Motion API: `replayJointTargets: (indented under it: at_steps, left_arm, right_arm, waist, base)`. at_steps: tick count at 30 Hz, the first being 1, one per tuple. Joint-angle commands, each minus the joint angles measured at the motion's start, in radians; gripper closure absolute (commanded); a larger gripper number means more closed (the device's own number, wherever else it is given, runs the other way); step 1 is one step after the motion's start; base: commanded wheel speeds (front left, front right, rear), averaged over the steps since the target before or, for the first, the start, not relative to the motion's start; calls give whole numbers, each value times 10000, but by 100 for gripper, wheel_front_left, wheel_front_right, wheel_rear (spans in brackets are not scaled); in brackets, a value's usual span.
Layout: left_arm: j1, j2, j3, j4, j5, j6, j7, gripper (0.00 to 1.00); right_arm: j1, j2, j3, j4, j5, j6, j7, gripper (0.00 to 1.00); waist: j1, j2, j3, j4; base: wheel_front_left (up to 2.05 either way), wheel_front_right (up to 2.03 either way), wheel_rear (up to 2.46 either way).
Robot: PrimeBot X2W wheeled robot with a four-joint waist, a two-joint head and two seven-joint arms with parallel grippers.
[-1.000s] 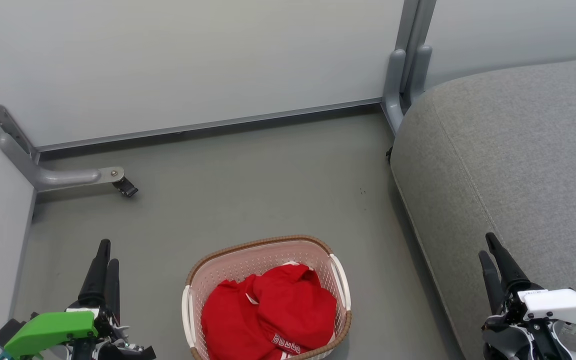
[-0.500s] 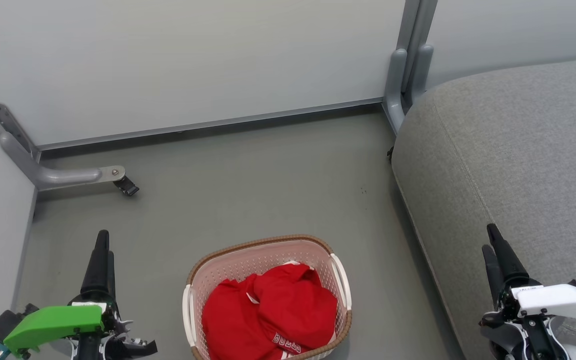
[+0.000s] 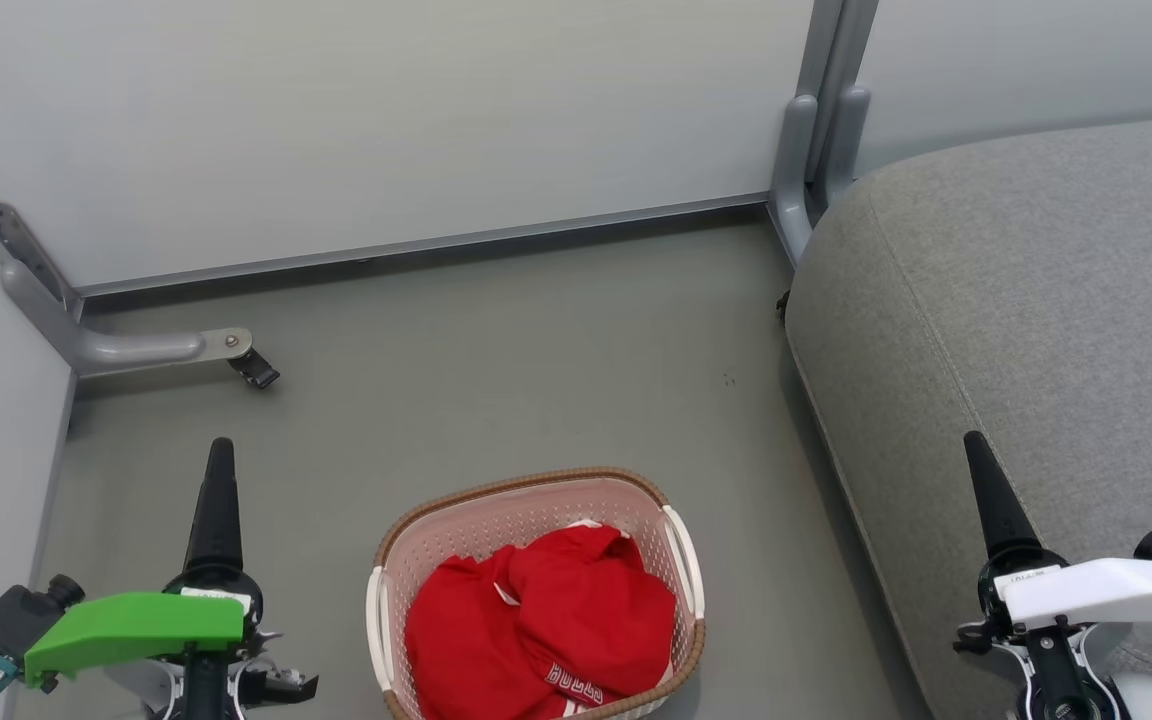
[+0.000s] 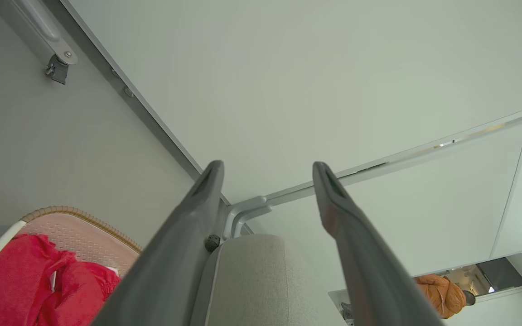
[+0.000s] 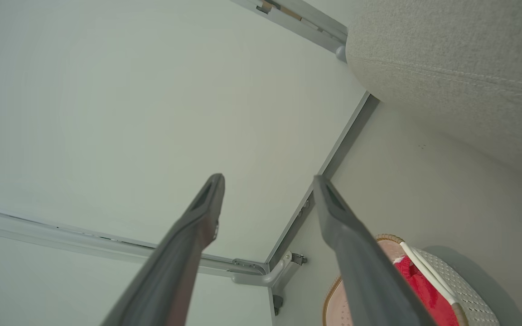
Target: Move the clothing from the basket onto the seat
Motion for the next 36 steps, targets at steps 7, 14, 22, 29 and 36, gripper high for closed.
replayJointTargets:
  at_steps: [7, 14, 22, 29, 36]
  left_arm:
    - [-120, 69, -328, -463, 1710, 217, -327, 0]
    - [-103, 75, -653, -619, 3122, 469, -560, 0]
    - [-79, 82, -966, -714, 4520, 695, -815, 0]
    - [-15, 88, -1211, -695, 5616, 775, -1021, 0]
    - [30, 93, -1405, -677, 6537, 834, -1220, 0]
  right_arm:
    - [-35, -88, 54, -431, -1388, 3, -335, 0]
    - [9, -97, 119, -592, -2570, 3, -570, 0]
    - [80, -107, 150, -704, -3863, 3, -830, 0]
    - [134, -114, 253, -716, -4991, 3, -1035, 0]
    - [181, -121, 312, -596, -5935, 3, -1232, 0]
  waist:
    - [0, 0, 32, 27]
    - [0, 0, 50, 49]
    - [0, 0, 59, 70]
    - [0, 0, 62, 91]
    - [0, 0, 78, 135]
  base:
    - [0, 0, 0]
    - [0, 0, 0]
    - [0, 0, 0]
    - [0, 0, 0]
    - [0, 0, 0]
